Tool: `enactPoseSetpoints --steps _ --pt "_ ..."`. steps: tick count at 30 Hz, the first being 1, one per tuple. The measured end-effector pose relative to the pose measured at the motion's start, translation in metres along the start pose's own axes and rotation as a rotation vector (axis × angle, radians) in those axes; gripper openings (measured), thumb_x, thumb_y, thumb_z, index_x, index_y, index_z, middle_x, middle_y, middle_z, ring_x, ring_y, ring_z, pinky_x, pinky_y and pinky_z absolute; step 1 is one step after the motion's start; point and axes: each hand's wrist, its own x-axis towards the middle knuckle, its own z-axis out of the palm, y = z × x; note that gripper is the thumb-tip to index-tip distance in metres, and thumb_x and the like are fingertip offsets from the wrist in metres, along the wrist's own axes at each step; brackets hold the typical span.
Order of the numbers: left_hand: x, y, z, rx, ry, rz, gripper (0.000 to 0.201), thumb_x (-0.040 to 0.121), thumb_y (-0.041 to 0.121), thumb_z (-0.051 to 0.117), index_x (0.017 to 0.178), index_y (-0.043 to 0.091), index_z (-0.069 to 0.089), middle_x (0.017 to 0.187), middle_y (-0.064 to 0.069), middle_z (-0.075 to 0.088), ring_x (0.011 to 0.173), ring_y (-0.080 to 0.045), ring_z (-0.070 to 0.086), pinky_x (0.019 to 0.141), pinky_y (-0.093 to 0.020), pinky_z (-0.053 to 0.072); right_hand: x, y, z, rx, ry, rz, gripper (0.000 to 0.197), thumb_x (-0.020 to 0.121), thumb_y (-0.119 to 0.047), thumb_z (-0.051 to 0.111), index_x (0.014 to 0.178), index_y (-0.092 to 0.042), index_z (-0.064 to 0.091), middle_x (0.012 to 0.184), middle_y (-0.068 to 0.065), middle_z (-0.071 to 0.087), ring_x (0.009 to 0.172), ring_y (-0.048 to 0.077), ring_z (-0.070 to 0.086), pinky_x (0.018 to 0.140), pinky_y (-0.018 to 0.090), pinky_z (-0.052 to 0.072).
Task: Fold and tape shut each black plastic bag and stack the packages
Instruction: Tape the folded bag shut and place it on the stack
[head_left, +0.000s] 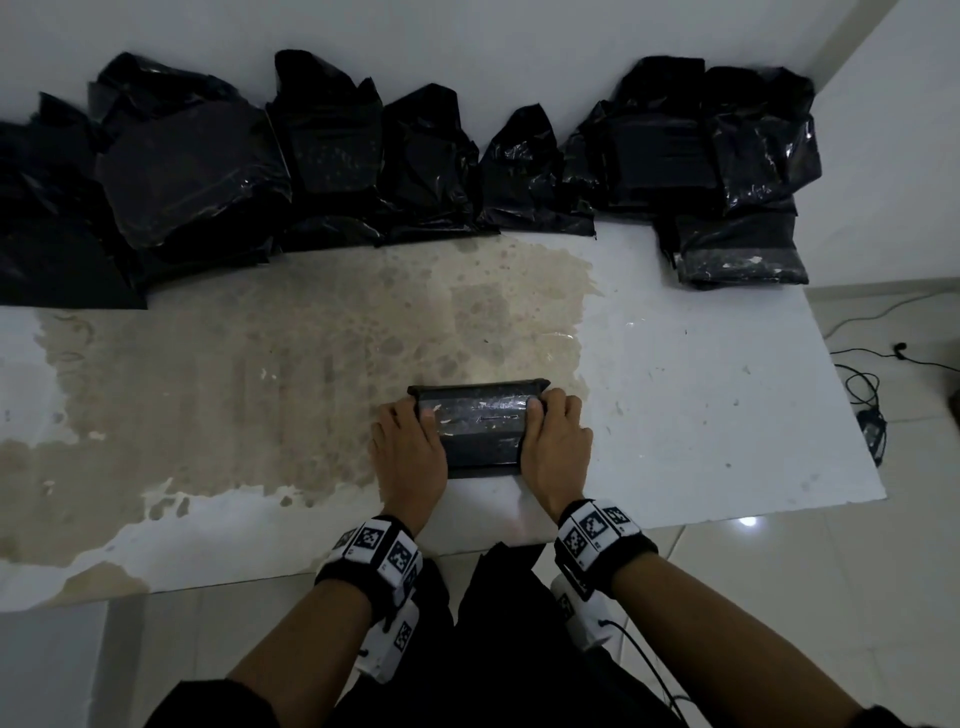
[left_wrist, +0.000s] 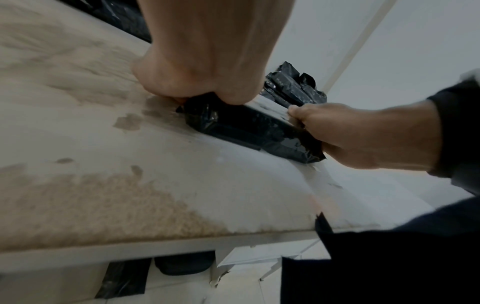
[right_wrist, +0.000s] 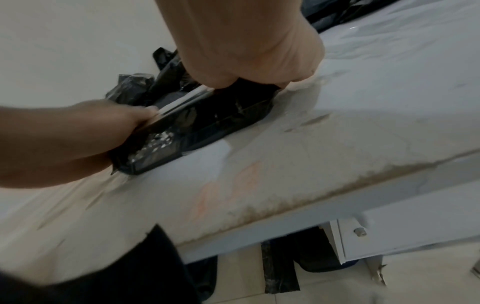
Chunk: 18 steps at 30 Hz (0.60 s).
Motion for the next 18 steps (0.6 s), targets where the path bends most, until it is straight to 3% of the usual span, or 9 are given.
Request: enactPoseSetpoints --steps 4,7,9,11,13,15,18 --pt "0.004 -0.003 0.001 -0.048 0.044 0.015 0.030 0.109 0.025 0.033 0.116 0.004 0.054 0.114 -0.015 0.052 0.090 -0.033 0.050 0.080 -0.036 0.031 0.002 0.003 0.000 0.086 0.044 -0.018 0.029 0.107 -0.028 0.034 0.102 -0.007 0.054 0.095 0.004 0.052 0.066 0.019 0.040 0.060 0.032 0.033" --pt "0.005 -0.003 0.001 -0.120 0.108 0.013 0.036 0.106 0.028 0.028 0.108 0.005 0.056 0.105 -0.013 0.053 0.081 -0.032 0.052 0.074 -0.038 0.037 0.004 0.002 -0.002 0.162 0.046 0.049 0.028 0.109 -0.023 0.034 0.102 -0.006 0.055 0.091 0.001 0.049 0.062 0.024 0.045 0.057 0.035 0.040" --pt "0.010 -0.003 -0.002 -0.152 0.122 -0.025 0.037 0.105 0.029 0.026 0.102 0.005 0.054 0.096 -0.012 0.052 0.074 -0.035 0.053 0.067 -0.040 0.041 0.007 -0.002 -0.005 0.160 0.007 0.110 0.033 0.109 -0.034 0.033 0.102 -0.008 0.053 0.092 0.005 0.052 0.066 0.032 0.053 0.061 0.040 0.046" --pt "0.019 0.001 -0.006 -0.108 0.067 -0.083 0.037 0.107 0.038 0.032 0.101 0.006 0.050 0.096 -0.009 0.051 0.074 -0.034 0.053 0.070 -0.040 0.041 0.010 -0.008 -0.005 0.070 -0.037 0.130 0.047 0.102 -0.054 0.036 0.103 -0.010 0.050 0.096 0.006 0.053 0.069 0.034 0.055 0.063 0.038 0.044" --pt "0.023 0.006 -0.008 -0.022 0.016 -0.101 0.040 0.103 0.048 0.043 0.101 0.008 0.047 0.098 -0.005 0.047 0.077 -0.028 0.049 0.075 -0.038 0.035 0.011 -0.013 -0.004 -0.020 -0.043 0.110 0.057 0.095 -0.065 0.042 0.104 -0.009 0.049 0.096 0.006 0.053 0.067 0.031 0.052 0.062 0.037 0.042" --pt "0.022 0.008 -0.008 -0.004 0.006 -0.091 0.039 0.103 0.046 0.043 0.102 0.007 0.046 0.100 -0.005 0.046 0.080 -0.027 0.047 0.074 -0.037 0.032 0.011 -0.013 -0.003 -0.030 -0.030 0.083 0.050 0.099 -0.058 0.043 0.104 -0.008 0.050 0.095 0.007 0.054 0.062 0.032 0.052 0.059 0.038 0.047" --pt "0.020 0.007 -0.004 -0.148 0.033 -0.106 0.030 0.106 0.033 0.041 0.103 0.004 0.047 0.105 -0.012 0.050 0.084 -0.033 0.051 0.070 -0.040 0.038 0.012 -0.009 -0.005 0.034 0.014 0.035 0.046 0.105 -0.046 0.027 0.103 -0.007 0.051 0.094 0.009 0.054 0.061 0.034 0.052 0.055 0.040 0.048"
